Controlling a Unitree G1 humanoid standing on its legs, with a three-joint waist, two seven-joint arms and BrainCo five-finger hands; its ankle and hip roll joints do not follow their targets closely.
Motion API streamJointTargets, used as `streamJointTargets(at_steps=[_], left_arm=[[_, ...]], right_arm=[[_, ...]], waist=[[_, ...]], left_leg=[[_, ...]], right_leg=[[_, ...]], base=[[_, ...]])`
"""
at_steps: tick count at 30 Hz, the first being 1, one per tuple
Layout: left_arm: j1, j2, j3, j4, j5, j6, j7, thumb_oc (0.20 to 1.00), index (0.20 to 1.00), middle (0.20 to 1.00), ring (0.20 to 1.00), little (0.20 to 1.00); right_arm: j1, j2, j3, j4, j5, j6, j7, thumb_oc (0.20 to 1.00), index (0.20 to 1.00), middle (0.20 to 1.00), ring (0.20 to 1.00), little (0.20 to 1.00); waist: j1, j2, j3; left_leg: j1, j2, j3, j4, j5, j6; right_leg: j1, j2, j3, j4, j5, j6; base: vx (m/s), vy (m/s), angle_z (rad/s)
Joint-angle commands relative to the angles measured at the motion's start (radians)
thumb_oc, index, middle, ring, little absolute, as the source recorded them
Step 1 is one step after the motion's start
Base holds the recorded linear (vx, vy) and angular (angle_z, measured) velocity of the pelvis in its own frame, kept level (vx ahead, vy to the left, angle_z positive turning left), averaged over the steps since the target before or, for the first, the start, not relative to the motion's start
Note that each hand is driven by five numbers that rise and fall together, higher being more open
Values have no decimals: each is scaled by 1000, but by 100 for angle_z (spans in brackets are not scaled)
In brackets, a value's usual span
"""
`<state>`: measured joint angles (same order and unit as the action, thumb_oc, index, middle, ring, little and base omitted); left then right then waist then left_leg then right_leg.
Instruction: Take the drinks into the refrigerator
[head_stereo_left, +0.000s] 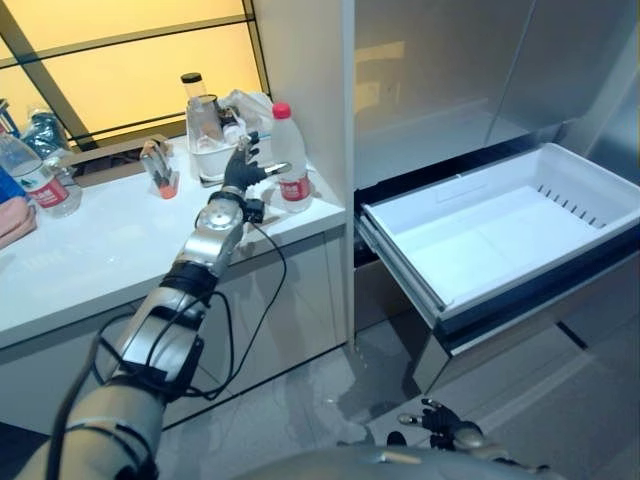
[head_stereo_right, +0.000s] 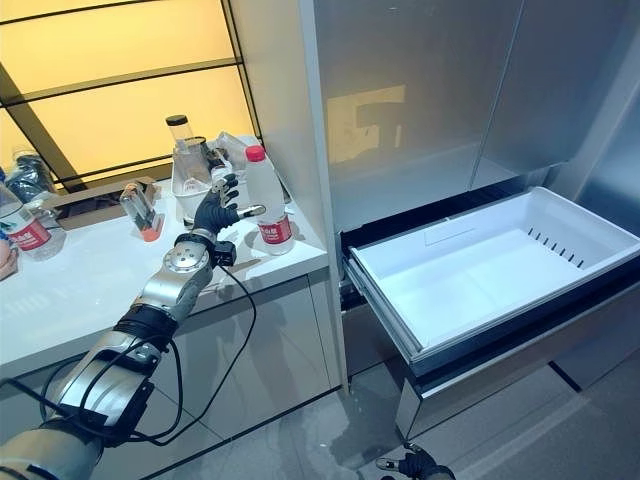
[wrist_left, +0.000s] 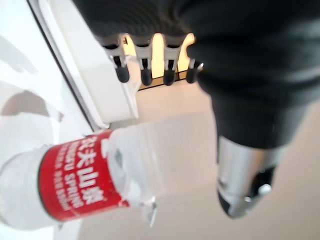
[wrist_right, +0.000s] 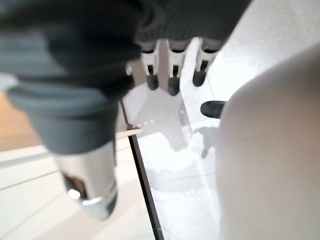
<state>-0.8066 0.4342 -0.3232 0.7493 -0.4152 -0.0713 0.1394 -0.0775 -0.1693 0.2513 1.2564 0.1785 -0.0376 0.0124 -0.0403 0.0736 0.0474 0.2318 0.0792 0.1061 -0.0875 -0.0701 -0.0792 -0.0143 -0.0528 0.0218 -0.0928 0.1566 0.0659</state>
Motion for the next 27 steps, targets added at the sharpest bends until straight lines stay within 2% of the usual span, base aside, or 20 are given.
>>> streamJointTargets(at_steps=[1,13,14,18,27], left_arm=[[-145,21,45,94,-21,-32,-5,1000,1000,1000,1000,1000],[-92,-37,56,164,25,-25,-8,1000,1000,1000,1000,1000],[-81,-18,75,156,28,-29,-11,1000,1000,1000,1000,1000],[-63,-16,88,168,68,-32,-12,1000,1000,1000,1000,1000],[-26,-82,91,233,108,-39,-8,1000,1000,1000,1000,1000]], right_arm=[[34,-8,54,55,-1,2,-9,1000,1000,1000,1000,1000],[25,-23,28,24,18,-12,-36,1000,1000,1000,1000,1000],[90,-74,-4,4,31,-26,-9,1000,1000,1000,1000,1000],[89,-51,-4,9,20,-34,-26,1000,1000,1000,1000,1000],[69,-66,-29,38,44,-43,-31,1000,1000,1000,1000,1000]], waist=[[-24,-21,32],[-52,-14,45],[-64,-16,49],[-66,-15,59],[-86,-6,61]], left_leg=[[-56,-53,7,8,14,52],[-64,-50,35,2,17,50],[-65,-49,38,1,18,49],[-64,-48,47,1,18,48],[-55,-44,71,2,16,46]], right_leg=[[98,5,-11,45,-102,48],[81,11,17,34,-88,48],[75,13,20,34,-85,48],[72,16,30,35,-84,48],[68,26,54,32,-82,42]], base=[[-5,5,-6],[0,3,-6],[0,0,0],[-10,-4,-7],[5,-2,-5]])
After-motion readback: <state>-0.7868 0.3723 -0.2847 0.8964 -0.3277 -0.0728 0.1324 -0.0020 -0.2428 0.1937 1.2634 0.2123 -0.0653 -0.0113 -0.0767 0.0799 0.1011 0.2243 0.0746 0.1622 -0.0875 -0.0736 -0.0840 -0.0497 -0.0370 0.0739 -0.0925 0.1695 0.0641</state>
